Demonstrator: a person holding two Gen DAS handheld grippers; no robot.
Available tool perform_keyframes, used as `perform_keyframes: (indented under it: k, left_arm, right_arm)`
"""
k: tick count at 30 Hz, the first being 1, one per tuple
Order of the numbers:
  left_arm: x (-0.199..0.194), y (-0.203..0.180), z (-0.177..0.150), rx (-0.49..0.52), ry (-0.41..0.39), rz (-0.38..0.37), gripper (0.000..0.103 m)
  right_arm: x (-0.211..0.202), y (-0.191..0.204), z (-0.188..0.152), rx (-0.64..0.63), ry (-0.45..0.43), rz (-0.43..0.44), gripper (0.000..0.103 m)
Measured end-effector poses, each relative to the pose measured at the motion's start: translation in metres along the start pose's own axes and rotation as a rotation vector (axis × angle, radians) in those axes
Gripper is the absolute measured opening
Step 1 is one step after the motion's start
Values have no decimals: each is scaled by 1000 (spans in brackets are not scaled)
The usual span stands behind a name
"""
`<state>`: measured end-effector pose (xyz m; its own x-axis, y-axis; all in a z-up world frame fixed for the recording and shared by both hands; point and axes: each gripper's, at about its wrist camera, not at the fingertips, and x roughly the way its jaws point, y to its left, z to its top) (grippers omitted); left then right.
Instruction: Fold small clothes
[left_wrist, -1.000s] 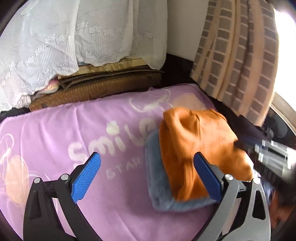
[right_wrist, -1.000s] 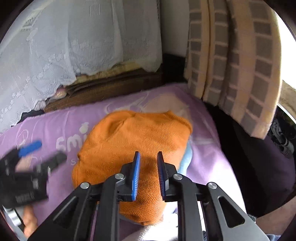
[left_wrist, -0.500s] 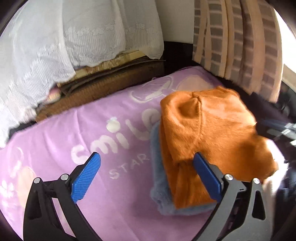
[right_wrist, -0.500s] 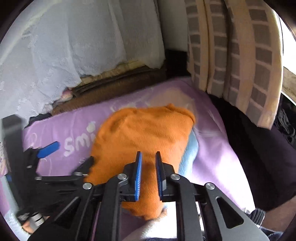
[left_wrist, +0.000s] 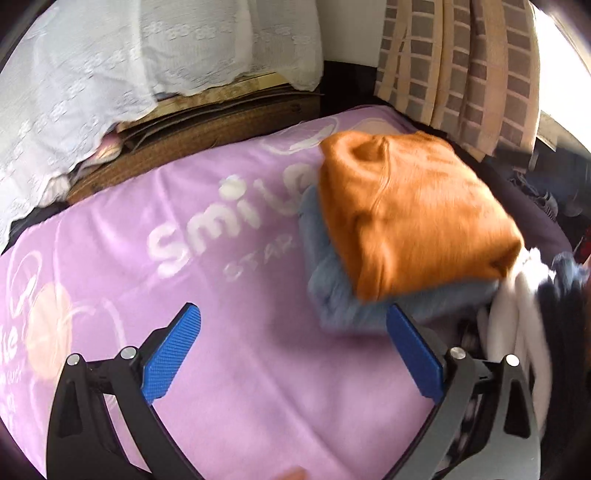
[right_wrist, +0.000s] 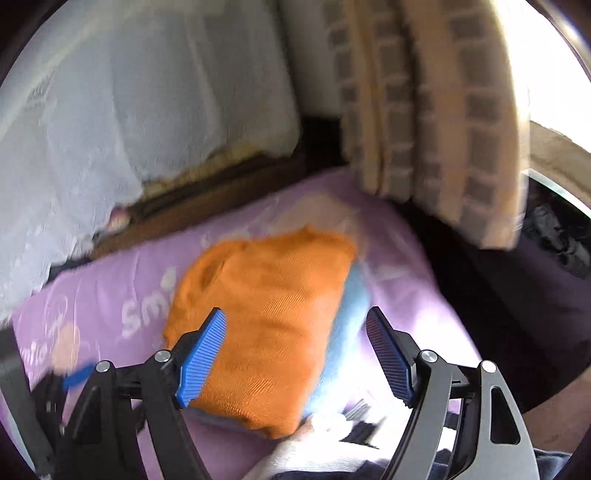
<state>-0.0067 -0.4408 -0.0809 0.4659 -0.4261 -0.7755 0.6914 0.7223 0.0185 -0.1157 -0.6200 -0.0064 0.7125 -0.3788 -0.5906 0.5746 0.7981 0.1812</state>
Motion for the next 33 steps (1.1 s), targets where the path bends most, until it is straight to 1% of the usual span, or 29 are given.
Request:
perform_keyframes:
  k: [1, 2, 3, 4, 5, 7, 8, 9, 11, 12, 14, 16, 17, 18, 19, 21, 25, 27, 31, 33]
  left_arm:
    - [-3, 1, -3, 8, 1, 5, 98]
    - [-10, 1, -7, 33, -9, 14, 98]
    - [-18, -1, -9, 62, -26, 25, 98]
    - [-23, -1, -10, 80, -39, 34, 98]
    - [-33, -2, -10, 101, -65, 45, 98]
    - [-49, -1, -10, 110, -96, 46, 98]
    - [-60, 3, -9, 106, -109, 28, 98]
    - [-65, 5, -9, 102, -116, 17, 98]
    - [-78, 14, -9, 87, -133, 5, 98]
    - [-82, 19, -9, 81, -139, 10, 98]
    - [-88, 29, -10, 64, -149, 31, 98]
    - [-91, 40, -9, 26, -155, 49, 98]
    - [-91, 44, -8, 5, -156, 52, 98]
    - [-92, 49, -7, -18, -159, 53, 98]
    - [-93, 52, -7, -39, -163, 51, 98]
    - [-92, 57, -5, -72, -169, 46, 98]
    - [-89, 44, -6, -29, -178, 65, 98]
    - [-89, 37, -7, -9, -187, 94, 98]
    - [-89, 30, -9, 16, -188, 91, 98]
    - [-91, 29, -10, 25, -198, 105, 98]
  right_arm:
    - [-10, 0, 2, 22, -22, -15, 83]
    - [-22, 2, 4, 44, -36, -27, 93]
    - [-38, 7, 4, 63, -53, -41, 97]
    - [-53, 14, 4, 65, -69, -73, 100]
    - [-72, 28, 2, 45, -89, -145, 100]
    - [-99, 51, -1, 9, -117, -260, 100]
    - [-111, 60, -6, 10, -130, -294, 100]
    - [-122, 71, -13, 23, -140, -310, 100]
    - [-127, 85, -23, 48, -132, -322, 100]
    - [-125, 92, -30, 44, -115, -314, 100]
    - [-122, 99, -45, 28, -95, -267, 100]
    - [-113, 95, -58, 74, -80, -257, 100]
    - [-106, 93, -60, 93, -76, -271, 100]
    - [-103, 95, -64, 97, -78, -312, 100]
    - [-100, 99, -65, 80, -80, -339, 100]
    - [-98, 106, -69, 32, -110, -356, 100]
    - [-100, 108, -84, 24, -165, -355, 100]
    - [-96, 104, -85, 27, -169, -364, 100]
    - [-96, 106, -85, 26, -171, -351, 100]
    - [-96, 106, -85, 31, -176, -343, 100]
